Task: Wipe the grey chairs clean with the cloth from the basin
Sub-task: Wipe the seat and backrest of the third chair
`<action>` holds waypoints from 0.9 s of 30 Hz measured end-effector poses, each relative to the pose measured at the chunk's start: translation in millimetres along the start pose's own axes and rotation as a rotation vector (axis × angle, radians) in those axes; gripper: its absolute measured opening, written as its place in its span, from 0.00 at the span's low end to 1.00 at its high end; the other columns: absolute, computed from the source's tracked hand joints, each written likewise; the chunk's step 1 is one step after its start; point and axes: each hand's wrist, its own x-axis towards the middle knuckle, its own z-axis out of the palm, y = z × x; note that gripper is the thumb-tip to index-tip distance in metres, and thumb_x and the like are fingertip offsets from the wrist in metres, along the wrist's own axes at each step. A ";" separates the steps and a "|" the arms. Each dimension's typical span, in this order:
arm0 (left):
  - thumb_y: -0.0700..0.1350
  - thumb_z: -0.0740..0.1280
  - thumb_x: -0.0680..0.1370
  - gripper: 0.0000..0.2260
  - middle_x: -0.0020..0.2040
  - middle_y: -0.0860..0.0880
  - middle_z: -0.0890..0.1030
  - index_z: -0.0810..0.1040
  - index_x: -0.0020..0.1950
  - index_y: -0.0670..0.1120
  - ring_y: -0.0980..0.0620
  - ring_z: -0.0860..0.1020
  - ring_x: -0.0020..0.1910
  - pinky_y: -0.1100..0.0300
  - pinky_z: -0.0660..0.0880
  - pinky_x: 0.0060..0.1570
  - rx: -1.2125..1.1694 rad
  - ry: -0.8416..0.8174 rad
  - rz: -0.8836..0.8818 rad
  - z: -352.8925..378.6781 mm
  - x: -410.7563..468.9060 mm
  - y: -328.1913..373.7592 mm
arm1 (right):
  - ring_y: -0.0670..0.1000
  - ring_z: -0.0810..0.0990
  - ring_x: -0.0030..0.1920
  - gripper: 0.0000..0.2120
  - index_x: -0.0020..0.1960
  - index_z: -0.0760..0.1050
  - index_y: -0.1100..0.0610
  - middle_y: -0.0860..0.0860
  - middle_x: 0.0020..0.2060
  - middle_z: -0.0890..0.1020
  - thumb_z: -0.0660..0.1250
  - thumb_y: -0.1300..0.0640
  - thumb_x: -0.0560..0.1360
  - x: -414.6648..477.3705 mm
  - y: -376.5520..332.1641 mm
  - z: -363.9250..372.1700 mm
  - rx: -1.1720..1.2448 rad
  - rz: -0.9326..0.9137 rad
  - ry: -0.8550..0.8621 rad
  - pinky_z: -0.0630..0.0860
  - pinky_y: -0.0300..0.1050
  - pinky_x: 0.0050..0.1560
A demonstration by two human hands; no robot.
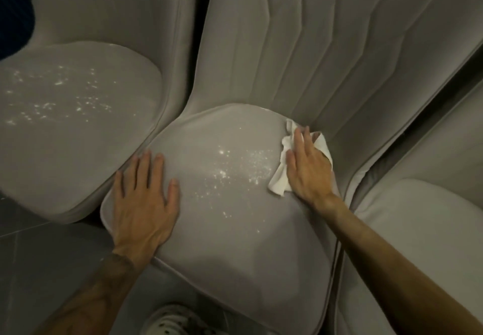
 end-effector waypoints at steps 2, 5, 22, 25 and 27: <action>0.59 0.48 0.86 0.30 0.81 0.38 0.65 0.63 0.83 0.43 0.37 0.64 0.80 0.37 0.58 0.80 -0.015 0.015 0.000 0.7 0.1 0.2 | 0.62 0.59 0.82 0.27 0.83 0.54 0.60 0.59 0.83 0.57 0.52 0.52 0.87 -14.1 -17.8 4.2 0.046 -0.027 0.014 0.68 0.58 0.74; 0.58 0.51 0.86 0.29 0.81 0.37 0.65 0.64 0.82 0.41 0.36 0.65 0.79 0.36 0.60 0.78 -0.037 0.021 0.020 -4.9 1.7 0.0 | 0.57 0.67 0.78 0.28 0.84 0.52 0.55 0.54 0.84 0.56 0.48 0.47 0.87 -48.2 -35.8 0.6 0.130 -0.159 -0.075 0.69 0.56 0.74; 0.58 0.56 0.83 0.23 0.63 0.40 0.73 0.73 0.69 0.43 0.37 0.71 0.59 0.41 0.68 0.56 -0.085 0.123 0.266 4.6 35.3 -40.3 | 0.54 0.58 0.81 0.30 0.83 0.54 0.62 0.60 0.82 0.58 0.49 0.47 0.86 -56.9 -30.4 7.8 0.053 -0.151 -0.054 0.51 0.39 0.82; 0.56 0.56 0.84 0.20 0.61 0.39 0.74 0.73 0.66 0.43 0.38 0.71 0.57 0.42 0.68 0.54 -0.102 0.144 0.270 2.2 32.3 -40.2 | 0.67 0.62 0.80 0.27 0.81 0.57 0.66 0.68 0.80 0.60 0.55 0.55 0.86 -40.5 -6.2 -0.3 0.010 -0.025 -0.018 0.58 0.52 0.80; 0.55 0.56 0.83 0.19 0.60 0.39 0.74 0.73 0.65 0.43 0.38 0.71 0.56 0.42 0.68 0.53 -0.103 0.140 0.253 -0.1 31.7 -38.1 | 0.68 0.63 0.78 0.25 0.81 0.59 0.64 0.67 0.80 0.60 0.56 0.57 0.87 -28.4 -6.3 -4.7 0.062 0.095 0.007 0.59 0.52 0.78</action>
